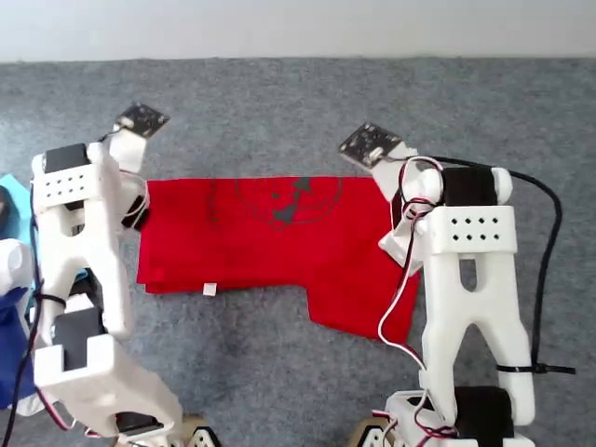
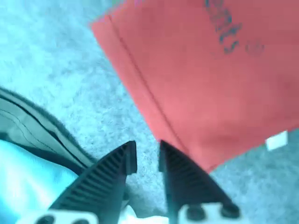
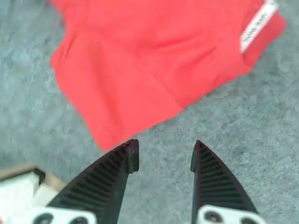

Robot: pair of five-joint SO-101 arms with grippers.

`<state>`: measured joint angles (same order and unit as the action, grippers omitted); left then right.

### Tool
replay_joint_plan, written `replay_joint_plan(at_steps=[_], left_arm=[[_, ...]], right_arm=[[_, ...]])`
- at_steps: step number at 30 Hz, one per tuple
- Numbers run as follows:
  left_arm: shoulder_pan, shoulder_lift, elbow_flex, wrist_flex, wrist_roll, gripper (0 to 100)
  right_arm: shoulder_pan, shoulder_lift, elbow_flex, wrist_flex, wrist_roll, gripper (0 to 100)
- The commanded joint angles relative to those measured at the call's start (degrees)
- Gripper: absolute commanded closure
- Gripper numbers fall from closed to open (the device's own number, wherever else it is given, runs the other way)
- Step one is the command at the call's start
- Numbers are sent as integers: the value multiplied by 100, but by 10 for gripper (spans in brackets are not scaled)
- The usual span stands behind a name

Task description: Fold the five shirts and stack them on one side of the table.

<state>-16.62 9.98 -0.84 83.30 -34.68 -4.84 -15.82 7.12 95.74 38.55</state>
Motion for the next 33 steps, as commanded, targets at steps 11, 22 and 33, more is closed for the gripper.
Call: replay_joint_plan(at_steps=[11,22,33], left_arm=[[747,-396,233,53,589,911],[475,1679,462,0,1037,984],[440,1688,409,176,1064,982]], right_arm=[[13,-593,-281,286,-967,989],[1130,-1719,-264,585,-967,989],[2536,-1859,-378,629,-967,989]])
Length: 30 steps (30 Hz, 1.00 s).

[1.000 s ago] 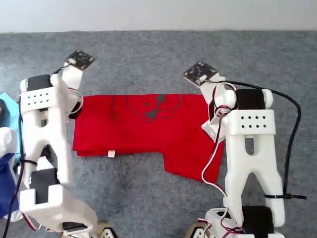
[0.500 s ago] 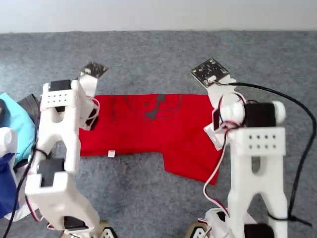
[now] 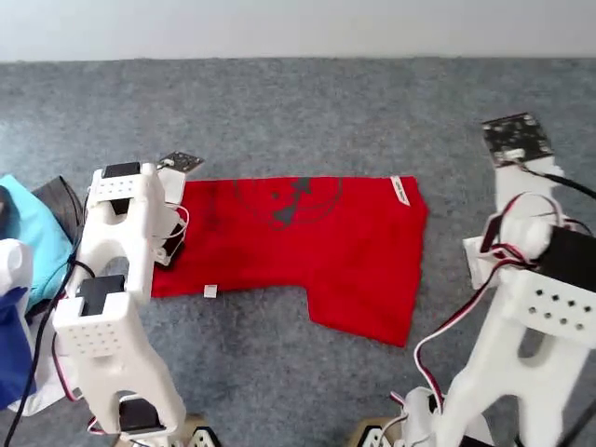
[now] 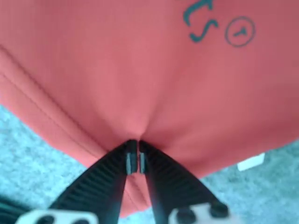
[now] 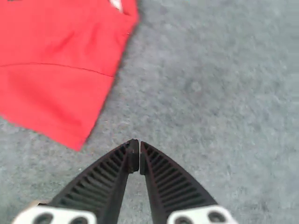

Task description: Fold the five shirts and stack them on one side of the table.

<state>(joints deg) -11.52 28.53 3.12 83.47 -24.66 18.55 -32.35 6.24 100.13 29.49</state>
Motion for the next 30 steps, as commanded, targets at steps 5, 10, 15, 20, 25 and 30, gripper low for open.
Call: replay_joint_plan(at_steps=[5,10,15,20,25,30], left_arm=[[70,-1407,-207,237,70,981],[800,-2673,-242,448,70,901],[2031,-3103,-233,642,79,829],[3429,-2840,-251,536,79,825],[4492,-2031,-365,387,369,751],[5204,-1248,-1138,343,677,724]], right_arm=[[180,-699,-818,233,-62,989],[207,-1182,-818,242,-62,989],[215,-1481,-510,242,-62,989],[778,-1666,-114,242,-53,989],[1587,-1675,-9,233,-26,989],[1965,-1675,-9,233,-18,989]])
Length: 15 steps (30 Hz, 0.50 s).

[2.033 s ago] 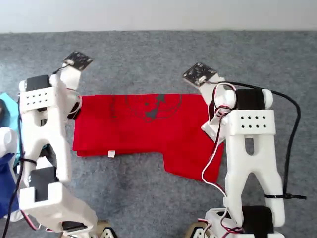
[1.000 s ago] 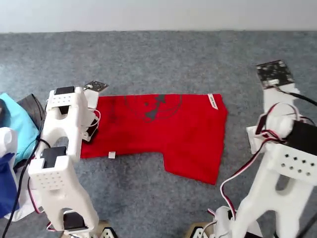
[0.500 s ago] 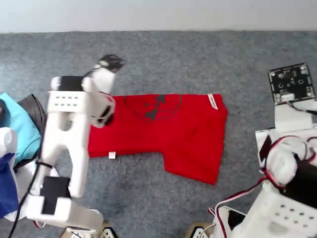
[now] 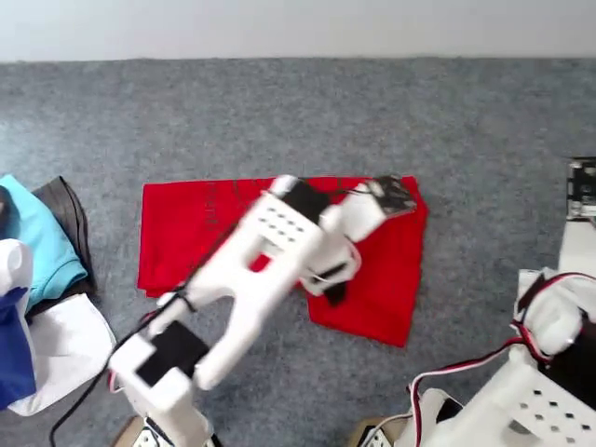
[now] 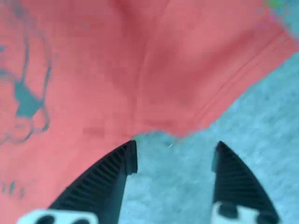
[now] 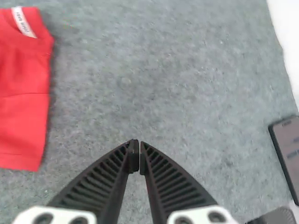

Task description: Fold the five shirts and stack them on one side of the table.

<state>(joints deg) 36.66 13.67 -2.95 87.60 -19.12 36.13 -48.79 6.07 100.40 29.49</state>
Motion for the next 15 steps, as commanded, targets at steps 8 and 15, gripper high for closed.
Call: replay_joint_plan(at_steps=[8,15], left_arm=[[765,1626,-1719,-44,132,724],[1002,2541,-2668,431,132,724]], right_arm=[[224,-31,9,215,-18,989],[224,-31,9,215,-26,989]])
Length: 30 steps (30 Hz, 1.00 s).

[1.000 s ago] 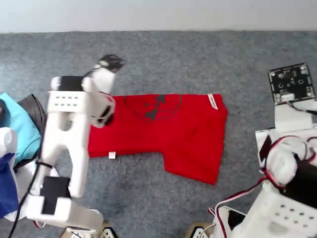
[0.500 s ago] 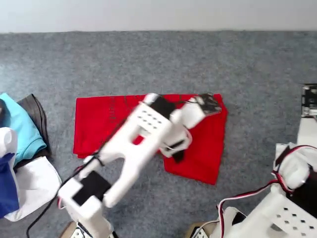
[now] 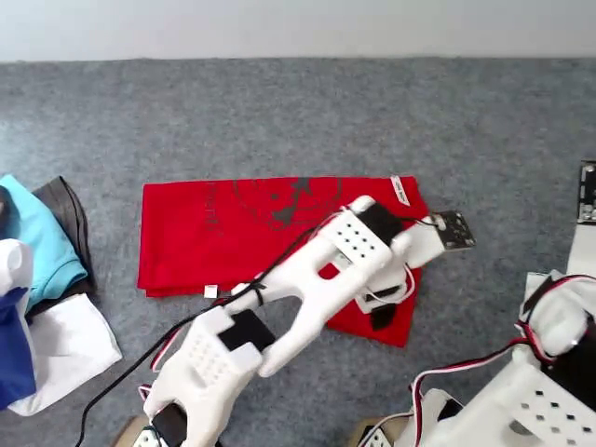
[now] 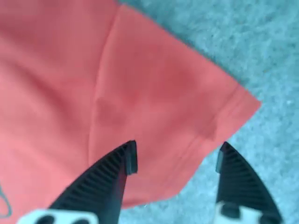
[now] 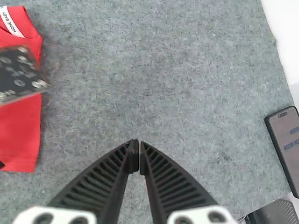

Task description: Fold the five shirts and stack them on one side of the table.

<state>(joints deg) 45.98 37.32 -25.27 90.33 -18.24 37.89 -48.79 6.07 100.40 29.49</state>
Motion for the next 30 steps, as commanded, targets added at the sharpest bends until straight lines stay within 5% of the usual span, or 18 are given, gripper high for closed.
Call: replay_joint_plan(at_steps=[1,9,19,30], left_arm=[[79,325,-505,158,44,724],[79,1037,-822,193,35,740],[88,1196,-1297,193,0,987],[-237,914,-2809,905,35,986]], right_arm=[[48,-31,9,215,-26,989],[48,-4,9,215,-26,989],[48,4,9,215,-26,989],[48,-31,9,207,-26,989]])
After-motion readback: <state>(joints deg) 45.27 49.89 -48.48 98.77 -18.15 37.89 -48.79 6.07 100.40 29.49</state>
